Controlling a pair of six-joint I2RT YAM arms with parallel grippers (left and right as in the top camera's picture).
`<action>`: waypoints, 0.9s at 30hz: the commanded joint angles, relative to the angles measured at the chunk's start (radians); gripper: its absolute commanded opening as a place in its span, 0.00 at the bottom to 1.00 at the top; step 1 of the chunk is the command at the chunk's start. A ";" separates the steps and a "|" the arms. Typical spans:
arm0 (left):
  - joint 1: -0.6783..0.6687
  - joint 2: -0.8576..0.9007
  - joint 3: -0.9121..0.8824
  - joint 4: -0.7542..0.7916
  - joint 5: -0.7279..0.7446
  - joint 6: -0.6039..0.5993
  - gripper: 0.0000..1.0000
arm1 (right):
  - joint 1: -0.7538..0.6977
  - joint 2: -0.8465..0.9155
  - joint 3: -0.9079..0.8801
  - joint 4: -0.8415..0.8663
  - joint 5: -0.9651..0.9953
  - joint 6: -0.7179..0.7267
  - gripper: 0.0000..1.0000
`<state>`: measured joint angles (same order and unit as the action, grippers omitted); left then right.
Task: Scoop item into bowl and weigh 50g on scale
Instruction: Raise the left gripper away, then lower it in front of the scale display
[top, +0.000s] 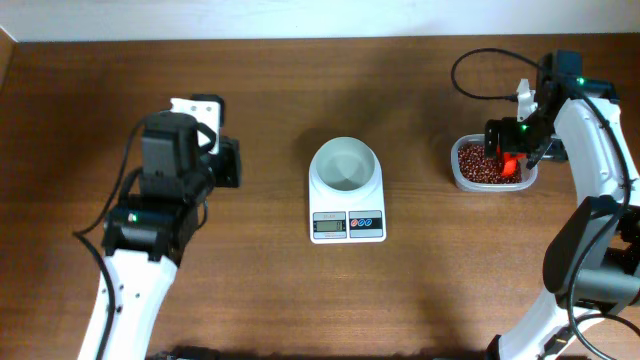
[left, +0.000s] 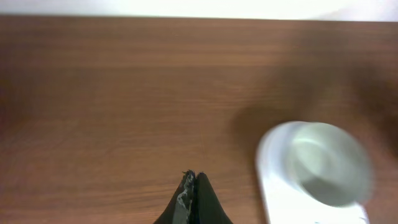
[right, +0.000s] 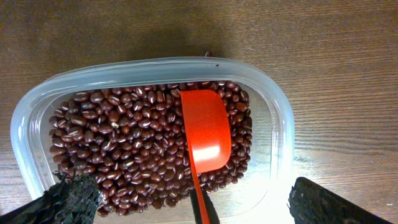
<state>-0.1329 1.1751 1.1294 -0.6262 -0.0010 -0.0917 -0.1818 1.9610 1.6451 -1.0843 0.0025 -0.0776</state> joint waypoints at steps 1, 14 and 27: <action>0.079 0.090 -0.002 0.044 -0.068 -0.013 0.00 | -0.003 -0.006 -0.006 0.001 0.006 0.007 0.99; 0.103 0.266 0.019 0.088 -0.032 -0.013 0.00 | -0.003 -0.006 -0.006 0.000 0.006 0.007 0.99; -0.301 0.266 0.020 -0.408 0.184 -0.148 0.00 | -0.003 -0.006 -0.006 0.000 0.006 0.007 0.99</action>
<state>-0.3042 1.4460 1.1427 -1.0077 0.1699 -0.1852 -0.1818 1.9610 1.6451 -1.0847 0.0021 -0.0776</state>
